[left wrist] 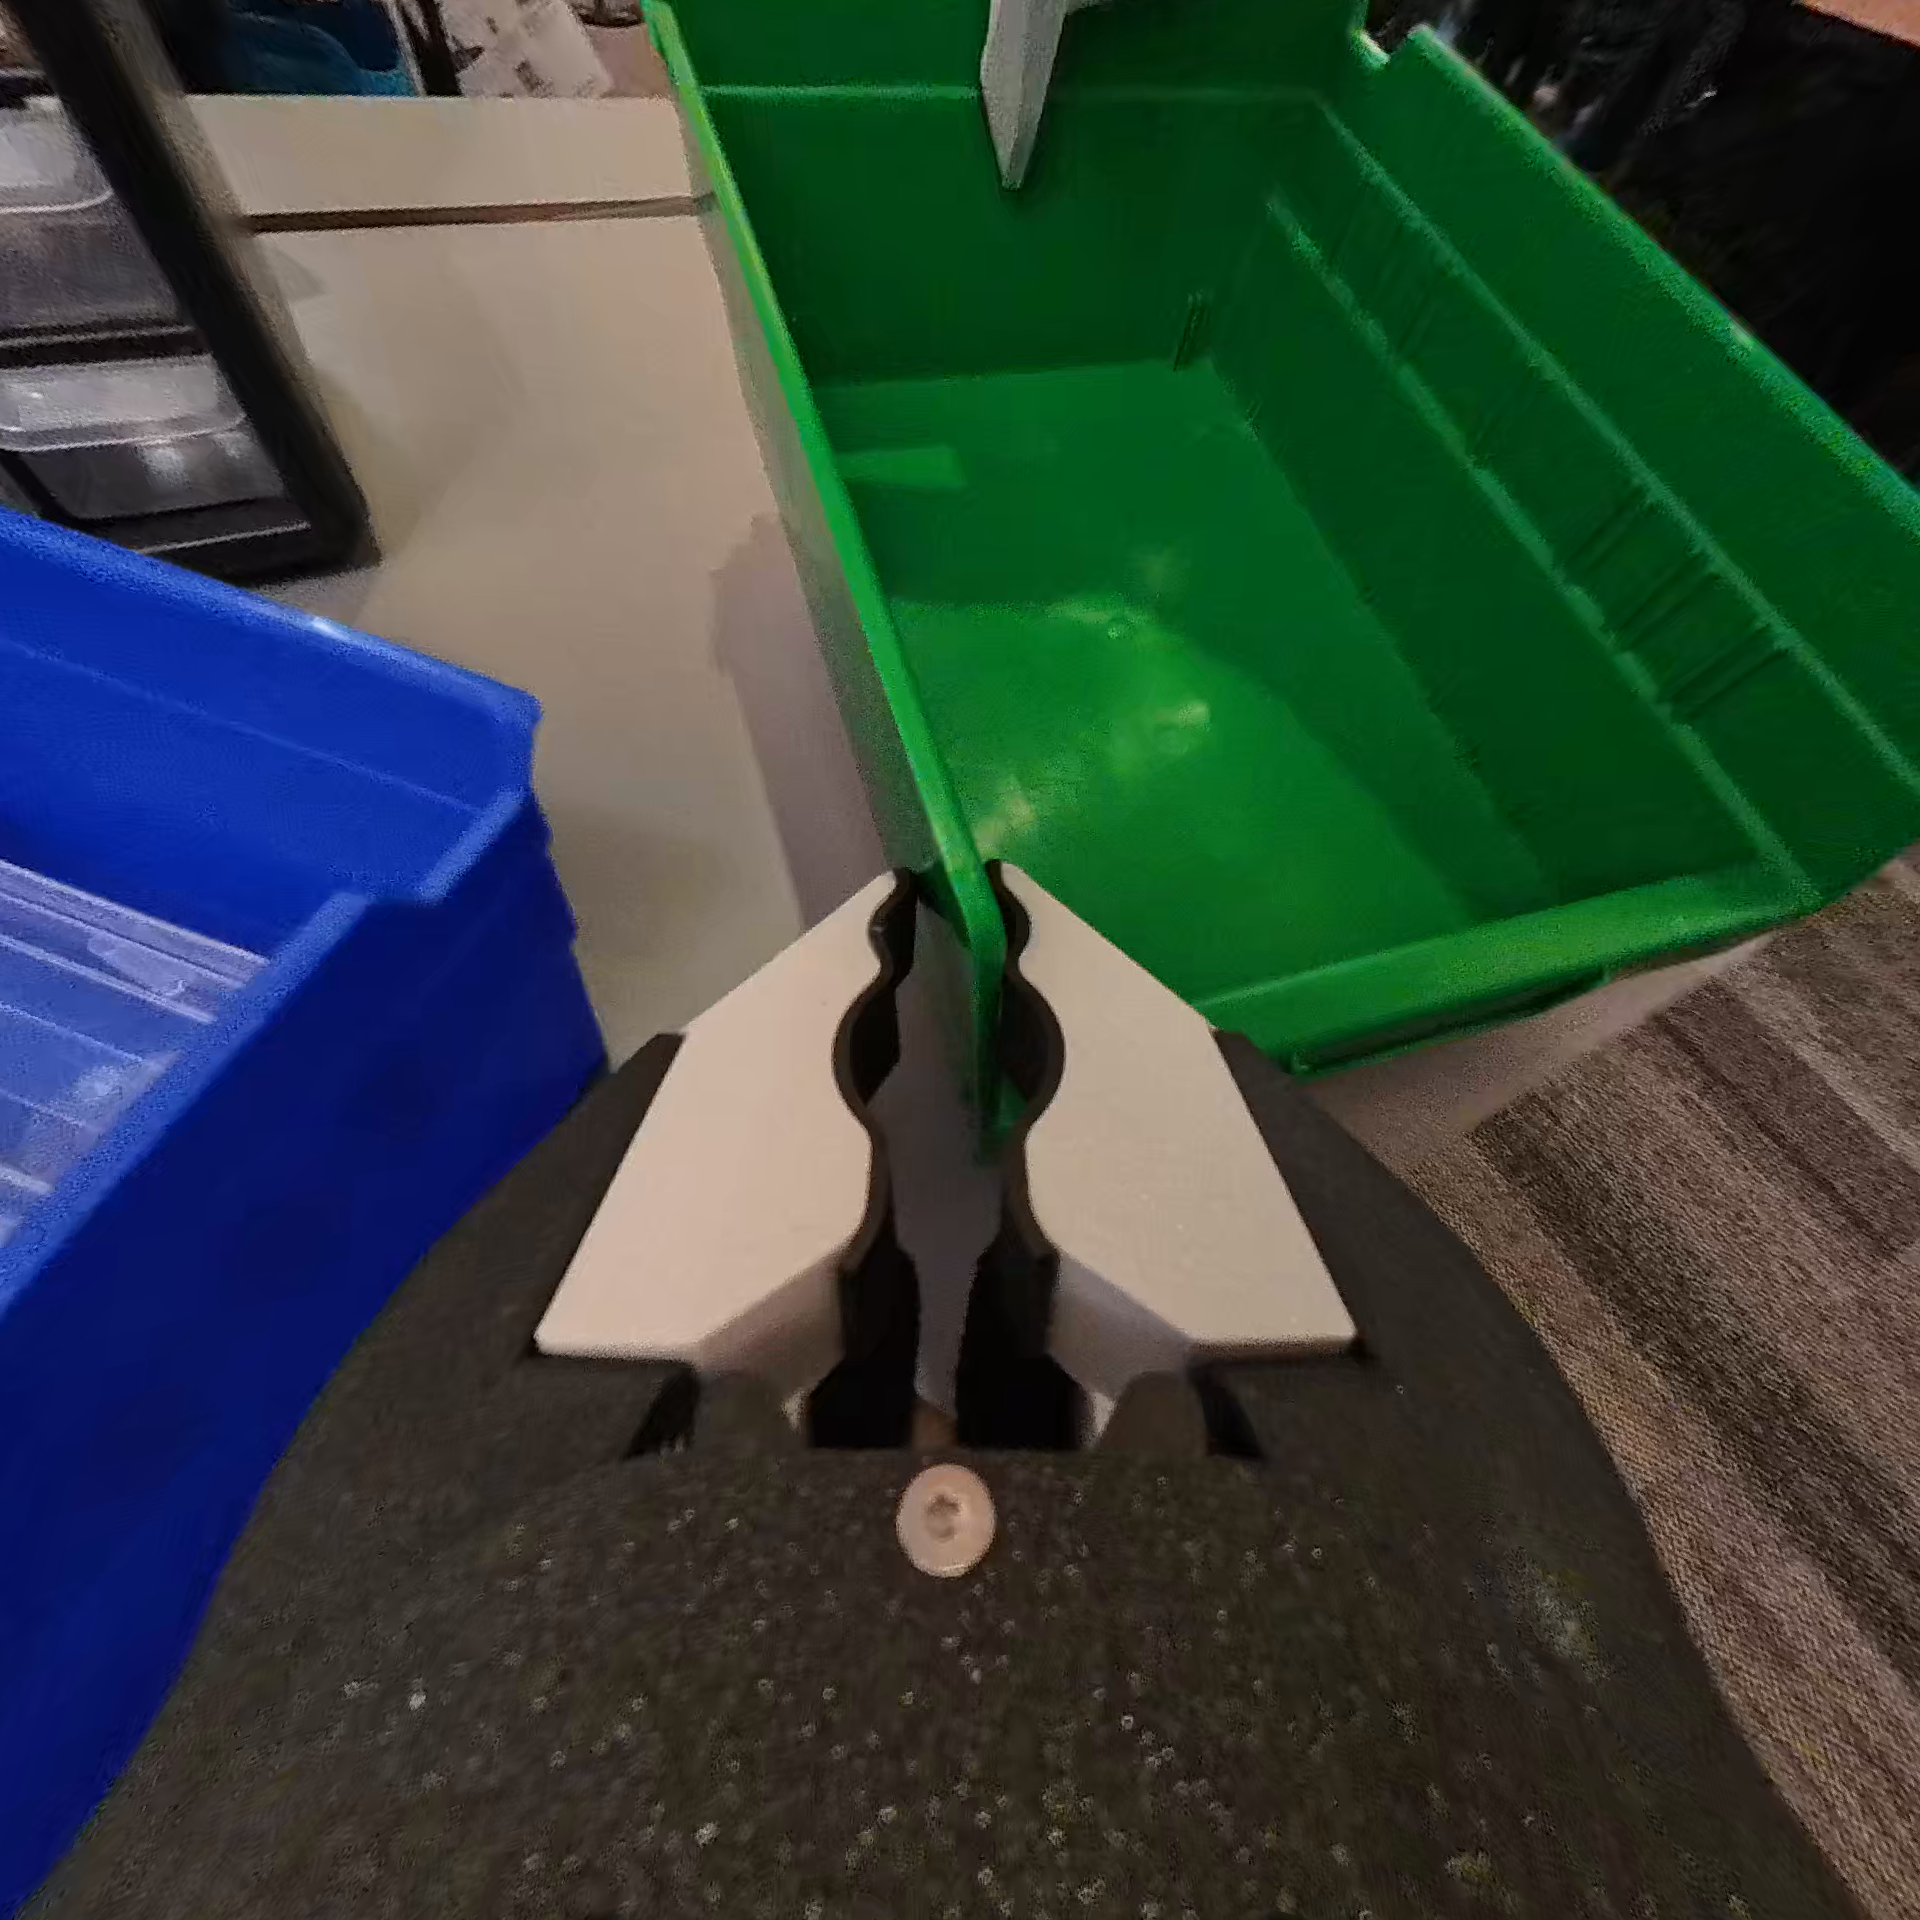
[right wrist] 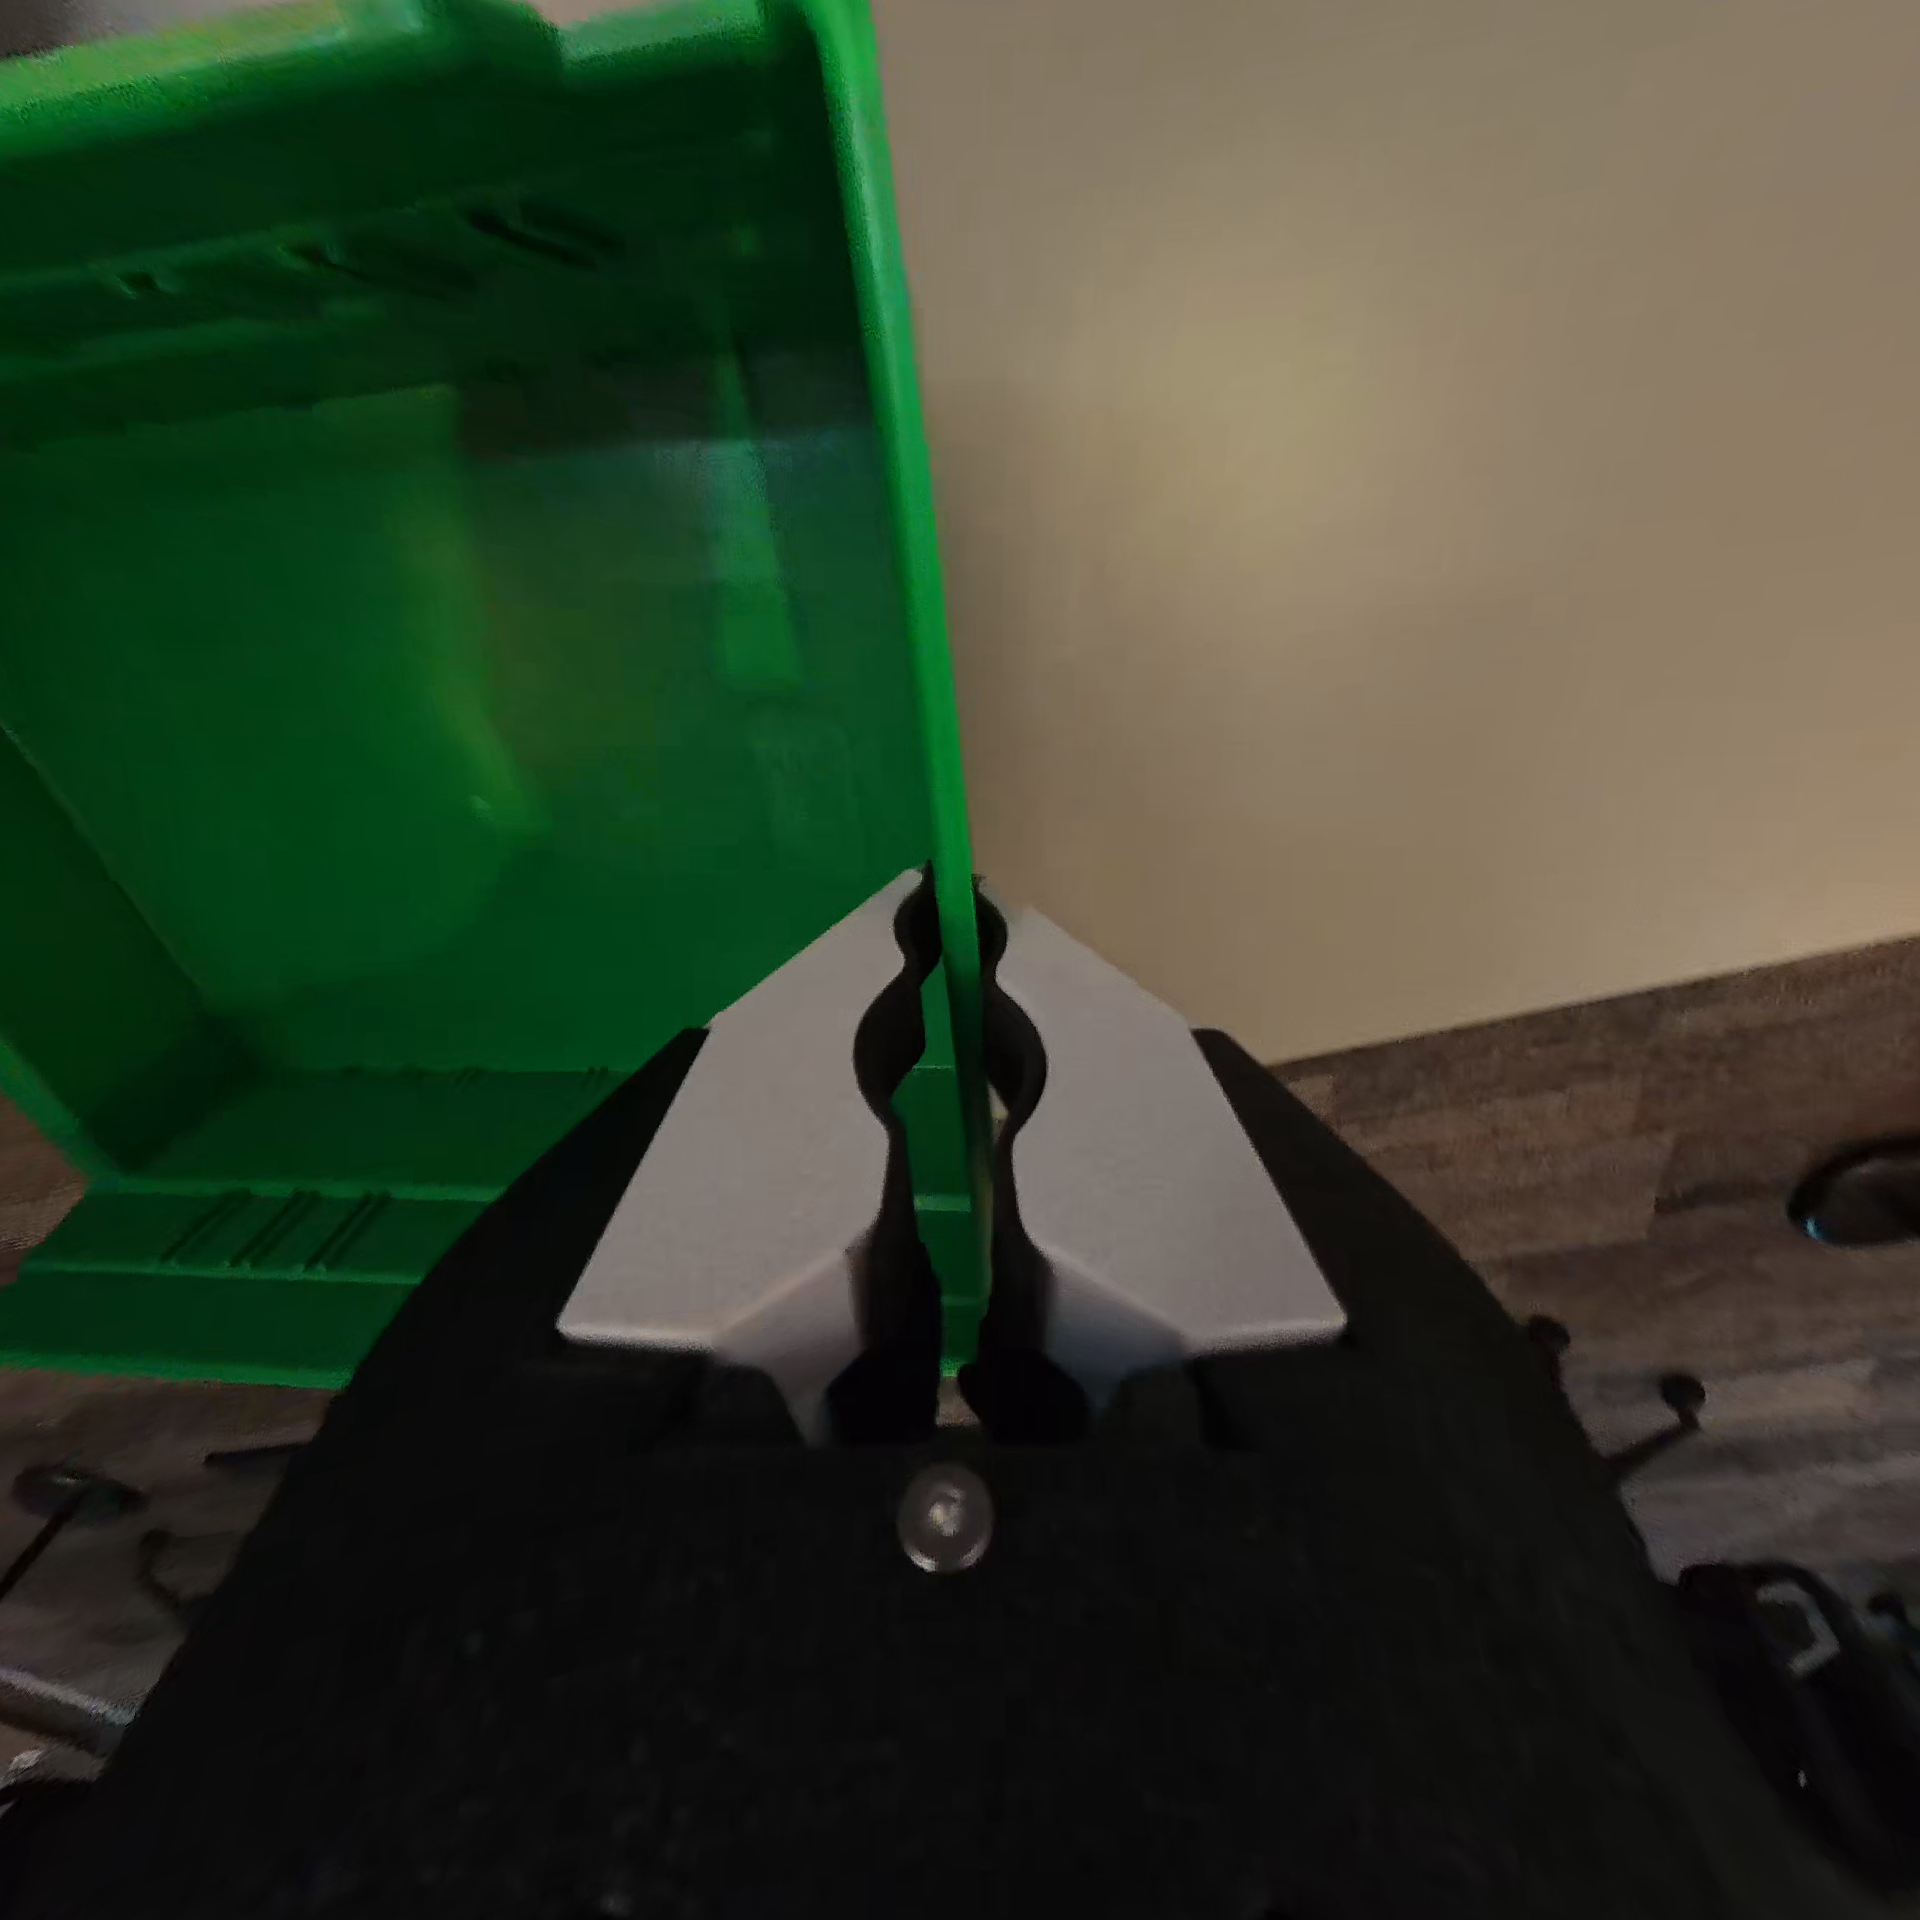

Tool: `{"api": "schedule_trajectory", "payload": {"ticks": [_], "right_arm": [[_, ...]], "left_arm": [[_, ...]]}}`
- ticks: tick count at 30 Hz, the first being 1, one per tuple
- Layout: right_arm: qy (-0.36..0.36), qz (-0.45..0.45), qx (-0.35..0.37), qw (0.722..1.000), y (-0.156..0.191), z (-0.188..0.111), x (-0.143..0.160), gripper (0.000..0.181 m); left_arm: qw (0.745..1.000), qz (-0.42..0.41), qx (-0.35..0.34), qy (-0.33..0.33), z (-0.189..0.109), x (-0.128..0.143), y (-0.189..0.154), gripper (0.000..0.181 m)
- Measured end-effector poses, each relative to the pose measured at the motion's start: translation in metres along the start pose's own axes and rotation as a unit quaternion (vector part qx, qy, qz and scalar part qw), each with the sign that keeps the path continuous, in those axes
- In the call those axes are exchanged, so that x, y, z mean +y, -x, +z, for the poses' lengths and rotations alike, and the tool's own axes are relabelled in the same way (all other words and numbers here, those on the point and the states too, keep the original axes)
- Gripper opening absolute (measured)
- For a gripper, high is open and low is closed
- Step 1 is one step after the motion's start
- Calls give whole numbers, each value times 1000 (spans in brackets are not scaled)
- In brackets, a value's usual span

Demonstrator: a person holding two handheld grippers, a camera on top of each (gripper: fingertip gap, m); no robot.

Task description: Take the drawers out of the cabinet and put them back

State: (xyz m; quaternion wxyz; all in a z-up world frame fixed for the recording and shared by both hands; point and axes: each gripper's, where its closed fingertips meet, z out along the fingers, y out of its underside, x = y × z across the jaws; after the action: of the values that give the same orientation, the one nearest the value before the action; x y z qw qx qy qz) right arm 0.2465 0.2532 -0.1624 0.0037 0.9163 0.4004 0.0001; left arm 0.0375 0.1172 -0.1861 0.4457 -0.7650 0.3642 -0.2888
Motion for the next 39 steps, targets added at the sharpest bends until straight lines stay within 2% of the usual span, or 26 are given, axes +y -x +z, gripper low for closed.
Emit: {"api": "schedule_trajectory", "payload": {"ticks": [5,9,10,13,15,18,21,23,25,29,32,33,34,36,38,39], "right_arm": [[-11,-8,-21,1000,-47,26,-22,3],[-22,-23,-42,999,-79,33,-46,3],[-22,-31,-37,999,-89,33,-53,4],[-16,-46,-34,998,-110,33,-70,4],[-20,-58,-38,997,-117,33,-83,4],[-23,-82,-33,996,-125,33,-100,4],[-12,-86,-35,996,-129,33,-106,5],[-11,-78,-34,996,-130,34,-105,6],[-4,-65,-33,997,-131,34,-101,6],[-8,-48,-25,999,-134,34,-96,7],[-46,-17,-9,999,-134,23,-107,51],[-58,-2,0,998,-134,14,-110,62],[-69,10,13,997,-134,2,-112,66],[-115,35,61,991,-130,-33,-117,65],[-182,76,102,975,-110,-74,-124,63],[-210,110,111,965,-91,-91,-125,57]], "left_arm": [[999,-28,-28,6,37,-13,23,12],[998,-56,-31,7,61,-24,28,15],[998,-51,-41,3,63,-27,30,15],[998,-31,-45,-13,54,-22,28,29],[1000,-6,-29,-10,42,-8,18,35],[999,30,38,-20,11,5,-4,36],[986,74,140,-51,-31,1,-29,35],[978,86,182,-54,-53,-2,-33,35],[970,68,231,-46,-72,-8,-36,35],[958,34,278,-56,-106,-35,-32,38],[960,61,269,-42,-126,-48,-25,43],[958,60,277,-51,-137,-56,-22,43],[957,57,279,-58,-148,-64,-14,43],[960,56,265,-72,-169,-80,17,43],[970,74,220,-75,-185,-86,71,41],[978,89,182,-58,-189,-81,108,40]]}}
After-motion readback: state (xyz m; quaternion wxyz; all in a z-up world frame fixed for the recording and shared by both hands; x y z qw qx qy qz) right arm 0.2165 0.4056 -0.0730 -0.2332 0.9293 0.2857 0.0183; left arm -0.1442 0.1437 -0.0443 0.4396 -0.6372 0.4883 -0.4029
